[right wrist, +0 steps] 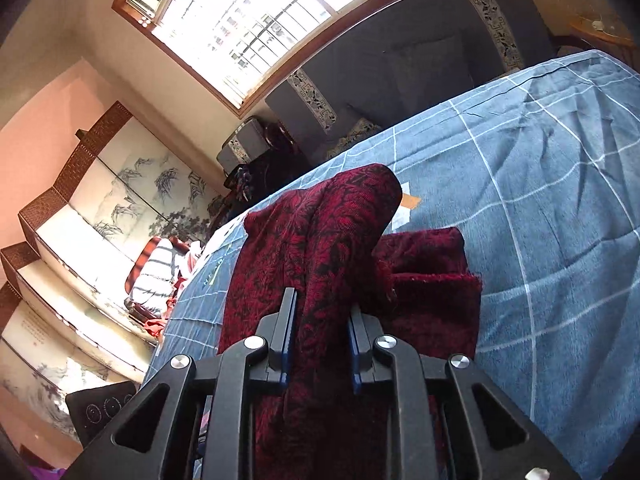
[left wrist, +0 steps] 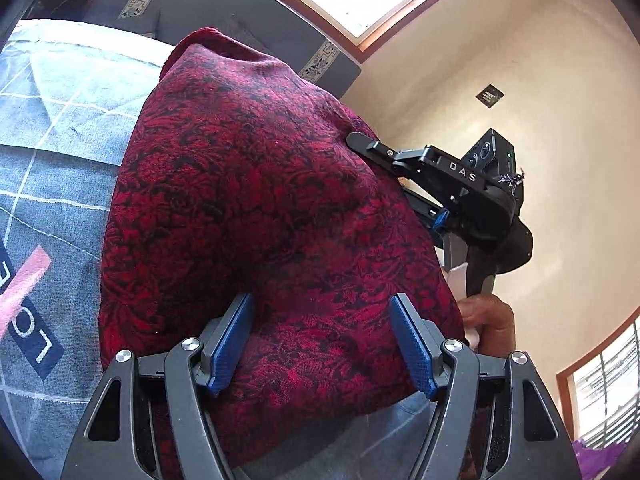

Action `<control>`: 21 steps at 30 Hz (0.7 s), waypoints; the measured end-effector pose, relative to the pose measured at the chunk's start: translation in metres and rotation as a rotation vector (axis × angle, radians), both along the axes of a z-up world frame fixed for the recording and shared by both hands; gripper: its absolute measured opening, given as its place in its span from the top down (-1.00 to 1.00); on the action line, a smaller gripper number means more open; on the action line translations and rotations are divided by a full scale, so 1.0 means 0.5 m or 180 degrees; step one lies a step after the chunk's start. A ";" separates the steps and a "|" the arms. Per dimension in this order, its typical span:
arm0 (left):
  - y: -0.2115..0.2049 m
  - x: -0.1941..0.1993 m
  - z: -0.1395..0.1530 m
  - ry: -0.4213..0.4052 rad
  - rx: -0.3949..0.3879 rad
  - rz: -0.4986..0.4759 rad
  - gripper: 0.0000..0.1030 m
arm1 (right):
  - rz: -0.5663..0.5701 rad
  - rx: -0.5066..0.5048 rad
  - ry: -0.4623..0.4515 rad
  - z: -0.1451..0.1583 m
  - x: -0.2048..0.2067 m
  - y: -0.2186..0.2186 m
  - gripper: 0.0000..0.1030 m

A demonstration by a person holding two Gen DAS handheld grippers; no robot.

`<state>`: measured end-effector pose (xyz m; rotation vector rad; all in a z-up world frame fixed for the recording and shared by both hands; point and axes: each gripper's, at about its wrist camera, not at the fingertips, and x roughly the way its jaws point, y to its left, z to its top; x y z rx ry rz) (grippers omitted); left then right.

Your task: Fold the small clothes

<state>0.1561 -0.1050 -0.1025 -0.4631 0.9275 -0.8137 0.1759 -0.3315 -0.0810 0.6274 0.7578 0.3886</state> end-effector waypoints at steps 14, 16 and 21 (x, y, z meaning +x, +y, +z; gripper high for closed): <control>-0.020 -0.008 -0.012 -0.0102 0.0162 -0.0179 -0.43 | -0.0059 0.0095 0.0093 -0.076 -0.016 -0.053 0.50; -0.015 -0.005 -0.017 -0.0066 0.0152 -0.0161 -0.43 | -0.0046 0.0148 0.0099 -0.067 -0.018 -0.052 0.29; -0.013 -0.007 -0.020 -0.0110 0.0169 -0.0157 -0.44 | -0.0063 0.0124 0.0042 -0.044 -0.040 -0.050 -0.33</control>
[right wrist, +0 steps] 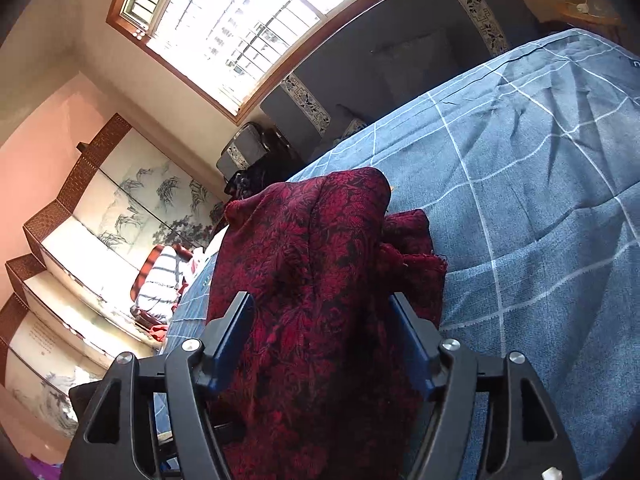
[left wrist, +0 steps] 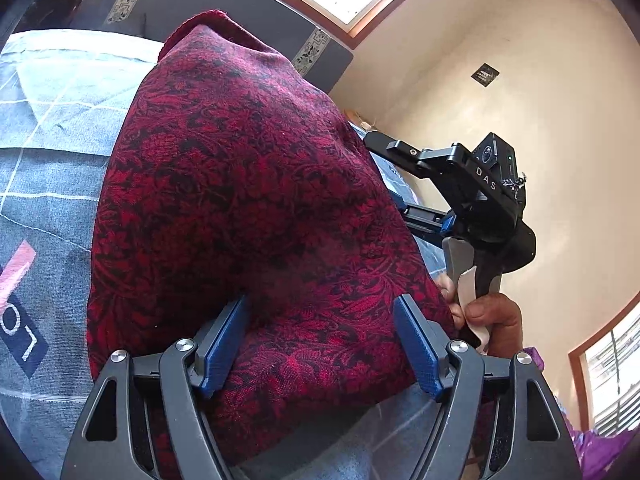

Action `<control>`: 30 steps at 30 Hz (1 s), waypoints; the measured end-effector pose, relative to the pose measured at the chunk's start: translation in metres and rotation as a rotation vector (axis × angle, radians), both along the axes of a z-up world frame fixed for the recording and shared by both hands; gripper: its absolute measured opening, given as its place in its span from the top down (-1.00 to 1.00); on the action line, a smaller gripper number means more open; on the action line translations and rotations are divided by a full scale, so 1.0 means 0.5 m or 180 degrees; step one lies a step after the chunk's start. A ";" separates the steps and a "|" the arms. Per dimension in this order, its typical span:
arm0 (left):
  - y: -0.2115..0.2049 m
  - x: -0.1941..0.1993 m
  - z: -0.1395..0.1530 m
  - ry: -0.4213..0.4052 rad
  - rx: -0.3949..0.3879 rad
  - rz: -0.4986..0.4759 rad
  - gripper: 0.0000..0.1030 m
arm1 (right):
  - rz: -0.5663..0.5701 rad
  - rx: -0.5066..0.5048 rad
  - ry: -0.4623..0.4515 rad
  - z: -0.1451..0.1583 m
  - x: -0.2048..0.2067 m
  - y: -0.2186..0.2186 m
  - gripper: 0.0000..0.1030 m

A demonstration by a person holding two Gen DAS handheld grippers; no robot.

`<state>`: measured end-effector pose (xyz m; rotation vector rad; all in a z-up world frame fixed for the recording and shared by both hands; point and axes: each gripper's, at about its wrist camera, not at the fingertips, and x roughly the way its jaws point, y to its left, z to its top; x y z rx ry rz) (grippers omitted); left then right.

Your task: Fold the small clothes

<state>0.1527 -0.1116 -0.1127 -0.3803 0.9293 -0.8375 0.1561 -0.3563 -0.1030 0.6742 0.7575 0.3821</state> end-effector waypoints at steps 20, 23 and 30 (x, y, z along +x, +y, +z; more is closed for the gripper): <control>-0.002 0.017 0.012 0.0109 -0.0058 -0.0028 -0.45 | -0.0005 0.0158 0.0080 -0.061 -0.038 -0.026 0.58; -0.003 0.016 0.013 0.0092 -0.0050 -0.0044 -0.45 | 0.0000 0.0216 0.0109 -0.077 -0.027 -0.026 0.55; -0.003 0.015 0.010 0.0096 -0.0051 -0.0030 -0.45 | -0.0050 0.0322 0.0085 -0.061 -0.061 -0.043 0.22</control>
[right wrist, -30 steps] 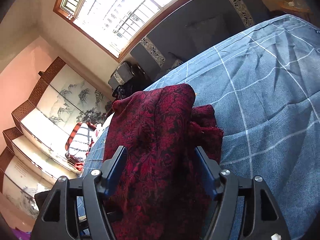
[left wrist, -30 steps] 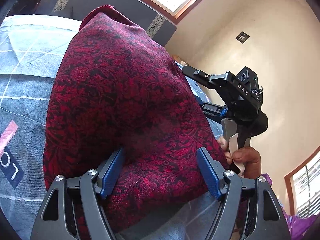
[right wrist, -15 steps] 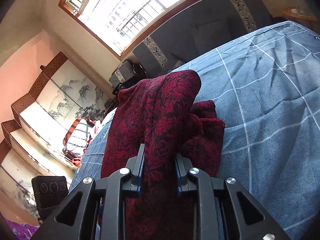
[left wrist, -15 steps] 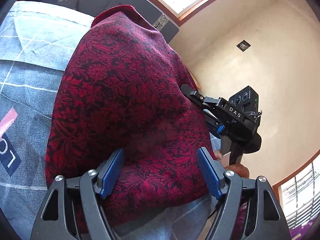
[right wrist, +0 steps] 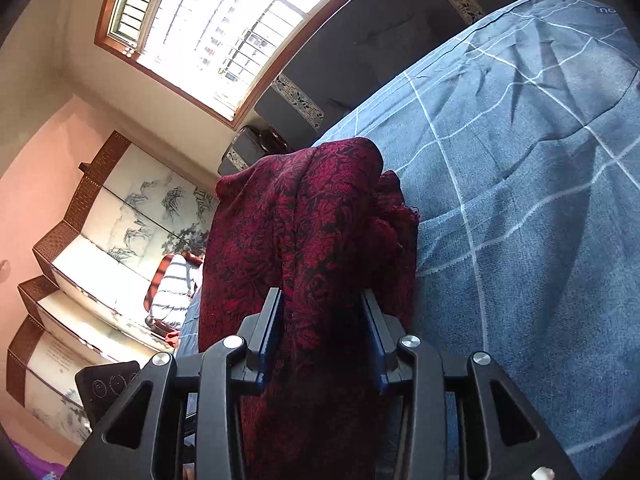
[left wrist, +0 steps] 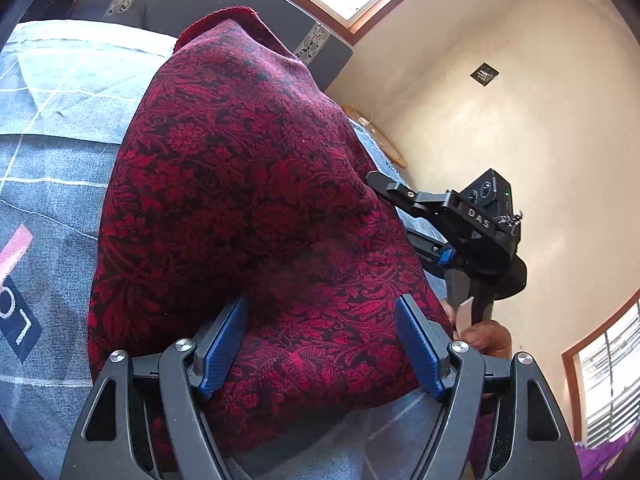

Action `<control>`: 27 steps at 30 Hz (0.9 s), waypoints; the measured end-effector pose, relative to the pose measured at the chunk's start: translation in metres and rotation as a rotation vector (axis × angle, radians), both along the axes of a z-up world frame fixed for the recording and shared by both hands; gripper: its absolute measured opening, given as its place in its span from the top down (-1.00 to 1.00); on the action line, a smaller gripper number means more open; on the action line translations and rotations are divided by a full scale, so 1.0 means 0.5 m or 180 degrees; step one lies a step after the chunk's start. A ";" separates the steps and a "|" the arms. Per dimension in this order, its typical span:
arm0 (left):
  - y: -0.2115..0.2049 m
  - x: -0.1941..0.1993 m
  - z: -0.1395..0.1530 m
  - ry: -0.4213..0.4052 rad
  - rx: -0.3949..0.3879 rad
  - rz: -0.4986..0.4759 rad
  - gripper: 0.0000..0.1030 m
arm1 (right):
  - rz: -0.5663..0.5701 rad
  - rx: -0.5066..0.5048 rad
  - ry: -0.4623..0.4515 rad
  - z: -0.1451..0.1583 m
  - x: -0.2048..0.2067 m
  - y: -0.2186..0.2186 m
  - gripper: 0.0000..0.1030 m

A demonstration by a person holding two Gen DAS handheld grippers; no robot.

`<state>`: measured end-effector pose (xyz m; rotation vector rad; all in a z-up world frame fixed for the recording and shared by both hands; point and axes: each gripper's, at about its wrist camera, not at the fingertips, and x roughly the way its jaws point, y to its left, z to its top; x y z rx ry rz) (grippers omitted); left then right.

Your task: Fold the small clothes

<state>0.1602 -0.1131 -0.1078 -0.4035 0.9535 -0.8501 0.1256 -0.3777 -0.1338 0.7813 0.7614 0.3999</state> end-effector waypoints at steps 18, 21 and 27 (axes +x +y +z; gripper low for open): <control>-0.024 -0.021 0.000 -0.0104 0.0056 0.0039 -0.48 | 0.0413 -0.0844 0.0215 0.020 -0.210 0.114 0.02; -0.023 -0.024 0.004 -0.0088 0.0058 0.0060 -0.48 | 0.0352 -0.0657 0.0236 0.008 -0.202 0.100 0.50; 0.003 -0.008 0.012 0.0149 -0.0210 0.0223 -0.49 | 0.0257 -0.1039 -0.0200 0.098 -0.197 0.125 0.68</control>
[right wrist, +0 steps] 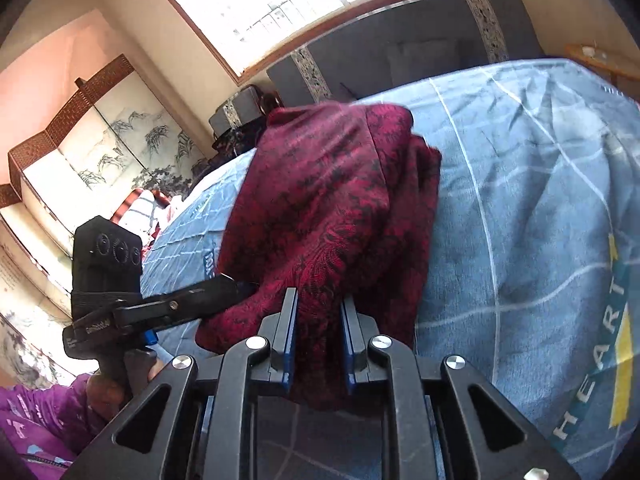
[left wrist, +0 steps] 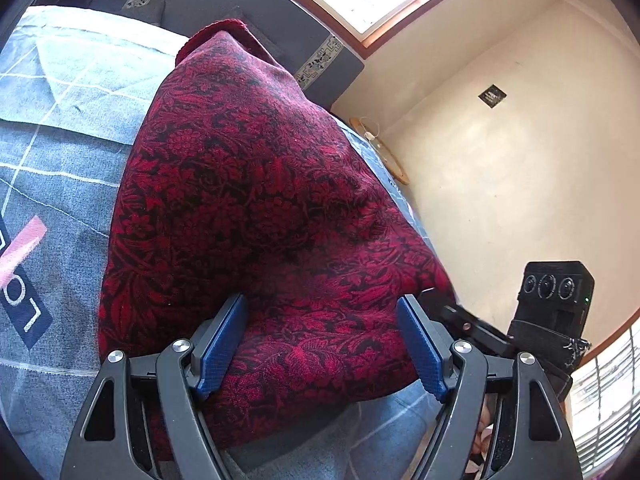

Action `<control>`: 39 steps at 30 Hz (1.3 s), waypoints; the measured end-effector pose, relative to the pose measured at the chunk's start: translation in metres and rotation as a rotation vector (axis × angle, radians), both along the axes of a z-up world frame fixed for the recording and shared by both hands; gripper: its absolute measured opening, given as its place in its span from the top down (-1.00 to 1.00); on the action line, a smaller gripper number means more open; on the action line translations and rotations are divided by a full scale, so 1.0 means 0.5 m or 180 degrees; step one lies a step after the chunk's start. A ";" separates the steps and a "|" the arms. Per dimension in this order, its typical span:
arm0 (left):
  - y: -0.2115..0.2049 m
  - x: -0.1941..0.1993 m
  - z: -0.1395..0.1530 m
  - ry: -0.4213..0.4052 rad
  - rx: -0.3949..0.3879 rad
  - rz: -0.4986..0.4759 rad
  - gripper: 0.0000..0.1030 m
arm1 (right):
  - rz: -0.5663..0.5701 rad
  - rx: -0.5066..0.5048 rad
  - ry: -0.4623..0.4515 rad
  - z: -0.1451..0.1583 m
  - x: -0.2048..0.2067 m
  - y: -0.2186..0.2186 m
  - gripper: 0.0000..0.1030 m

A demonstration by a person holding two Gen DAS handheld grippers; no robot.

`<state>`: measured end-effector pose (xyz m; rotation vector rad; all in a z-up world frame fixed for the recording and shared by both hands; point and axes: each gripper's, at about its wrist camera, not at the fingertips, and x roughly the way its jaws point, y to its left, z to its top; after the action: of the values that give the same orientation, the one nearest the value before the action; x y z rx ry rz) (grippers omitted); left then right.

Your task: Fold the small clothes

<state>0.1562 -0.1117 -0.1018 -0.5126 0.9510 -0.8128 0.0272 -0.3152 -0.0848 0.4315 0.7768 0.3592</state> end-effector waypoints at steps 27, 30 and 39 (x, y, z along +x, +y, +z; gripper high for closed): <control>-0.037 -0.066 0.053 -0.0812 0.1126 0.0151 -0.50 | -0.0267 0.0205 0.0459 -0.096 0.008 -0.039 0.55; -0.043 -0.073 0.054 -0.0940 0.1357 0.0223 -0.51 | -0.0299 0.0224 0.0495 -0.100 0.010 -0.040 0.55; -0.044 -0.087 0.054 -0.1180 0.1702 0.0364 -0.63 | -0.0390 0.0154 0.0497 -0.104 0.003 -0.029 0.54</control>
<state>0.1127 -0.1339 -0.0749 0.0502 0.7441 -0.4958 0.0286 -0.3298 -0.1367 0.5547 0.8903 0.2318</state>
